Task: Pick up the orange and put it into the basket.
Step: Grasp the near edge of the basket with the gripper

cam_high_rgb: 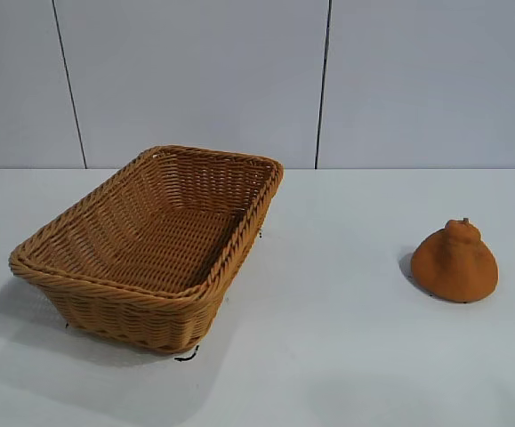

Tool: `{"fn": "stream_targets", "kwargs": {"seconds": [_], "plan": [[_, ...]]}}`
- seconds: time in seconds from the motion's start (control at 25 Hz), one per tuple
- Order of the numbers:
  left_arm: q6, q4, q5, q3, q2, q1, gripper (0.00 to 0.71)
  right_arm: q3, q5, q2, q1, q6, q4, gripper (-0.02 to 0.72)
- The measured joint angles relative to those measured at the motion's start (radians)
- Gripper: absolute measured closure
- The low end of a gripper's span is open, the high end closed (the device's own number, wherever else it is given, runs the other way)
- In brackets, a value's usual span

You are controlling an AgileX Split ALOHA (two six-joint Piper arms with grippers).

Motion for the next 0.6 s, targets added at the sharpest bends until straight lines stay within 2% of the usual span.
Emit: {"fn": "stream_targets", "kwargs": {"seconds": [0.16, 0.36, 0.44, 0.6], "plan": [[0.014, -0.016, -0.047, -0.066, 0.154, 0.0, 0.014, 0.0, 0.0, 0.0, 0.0, 0.0, 0.0, 0.072], [0.053, -0.064, -0.065, -0.108, 0.251, -0.013, 0.014, 0.0, 0.0, 0.0, 0.0, 0.0, 0.0, 0.072], [0.072, -0.078, -0.075, -0.108, 0.258, -0.055, 0.014, 0.0, 0.0, 0.0, 0.0, 0.0, 0.0, 0.072], [0.077, -0.093, -0.075, -0.108, 0.26, -0.185, 0.014, 0.0, 0.0, 0.0, 0.0, 0.0, 0.0, 0.072]]}}
